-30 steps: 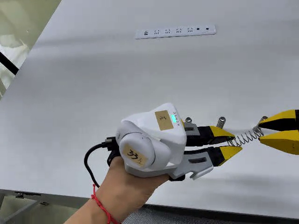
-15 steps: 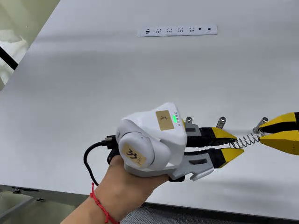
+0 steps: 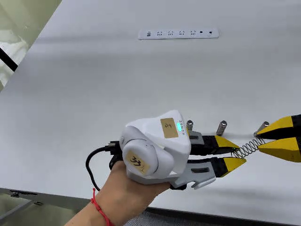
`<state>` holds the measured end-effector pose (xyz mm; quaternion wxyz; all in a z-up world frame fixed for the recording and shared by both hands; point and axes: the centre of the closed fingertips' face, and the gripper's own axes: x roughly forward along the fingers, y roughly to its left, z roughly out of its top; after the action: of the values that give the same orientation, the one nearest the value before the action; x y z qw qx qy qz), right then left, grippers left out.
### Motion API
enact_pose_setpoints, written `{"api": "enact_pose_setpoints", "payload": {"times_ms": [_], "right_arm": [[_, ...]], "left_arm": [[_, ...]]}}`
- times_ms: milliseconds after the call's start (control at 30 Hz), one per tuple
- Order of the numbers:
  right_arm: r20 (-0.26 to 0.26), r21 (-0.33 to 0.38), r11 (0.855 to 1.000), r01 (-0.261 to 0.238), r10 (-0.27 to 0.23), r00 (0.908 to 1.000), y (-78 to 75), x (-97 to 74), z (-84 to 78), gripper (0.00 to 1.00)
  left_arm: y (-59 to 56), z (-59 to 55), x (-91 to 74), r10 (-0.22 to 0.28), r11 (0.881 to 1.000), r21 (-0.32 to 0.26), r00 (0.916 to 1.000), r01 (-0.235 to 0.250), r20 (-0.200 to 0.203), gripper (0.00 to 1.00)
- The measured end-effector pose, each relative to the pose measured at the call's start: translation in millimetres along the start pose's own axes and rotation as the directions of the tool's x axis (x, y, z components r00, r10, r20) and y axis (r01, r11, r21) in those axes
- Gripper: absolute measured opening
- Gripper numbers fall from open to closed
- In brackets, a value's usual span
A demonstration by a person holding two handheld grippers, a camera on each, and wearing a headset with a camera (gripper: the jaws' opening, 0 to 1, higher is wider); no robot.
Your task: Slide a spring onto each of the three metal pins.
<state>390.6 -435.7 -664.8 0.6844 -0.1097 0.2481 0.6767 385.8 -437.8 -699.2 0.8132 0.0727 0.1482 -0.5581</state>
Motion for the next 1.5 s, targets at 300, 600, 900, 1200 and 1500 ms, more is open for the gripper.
{"api": "enact_pose_setpoints", "payload": {"times_ms": [300, 600, 900, 1200, 1500], "right_arm": [[-0.059, -0.074, 0.997, -0.012, 0.008, 0.9982, 2.6, 1.4, 0.5, 0.12], [-0.092, -0.114, 0.993, -0.025, 0.014, 0.9957, 6.2, 2.0, 2.5, 0.12], [-0.185, -0.180, 0.982, -0.062, 0.029, 0.9824, 4.2, -1.7, 1.2, 0.21], [-0.332, -0.254, 0.953, -0.167, 0.076, 0.9404, 10.0, 10.2, -10.3, 0.19], [-0.408, -0.271, 0.935, -0.230, 0.105, 0.9070, 8.7, 9.8, -16.9, 0.15]], "left_arm": [[-2.9, -0.6, 2.2, -0.008, 1.000, 0.002, 1.0000, 0.008, -0.002, 0.10], [-3.9, 0.1, 2.7, -0.013, 1.000, 0.004, 0.9999, 0.013, 0.002, 0.10], [-4.9, -1.0, 3.9, -0.017, 1.000, 0.004, 0.9999, 0.017, 0.004, 0.10], [-8.8, 0.5, 9.3, -0.031, 0.999, 0.020, 0.9995, 0.031, 0.005, 0.10], [-9.2, 2.6, 10.1, -0.032, 0.999, 0.026, 0.9994, 0.031, 0.016, 0.10]]}}
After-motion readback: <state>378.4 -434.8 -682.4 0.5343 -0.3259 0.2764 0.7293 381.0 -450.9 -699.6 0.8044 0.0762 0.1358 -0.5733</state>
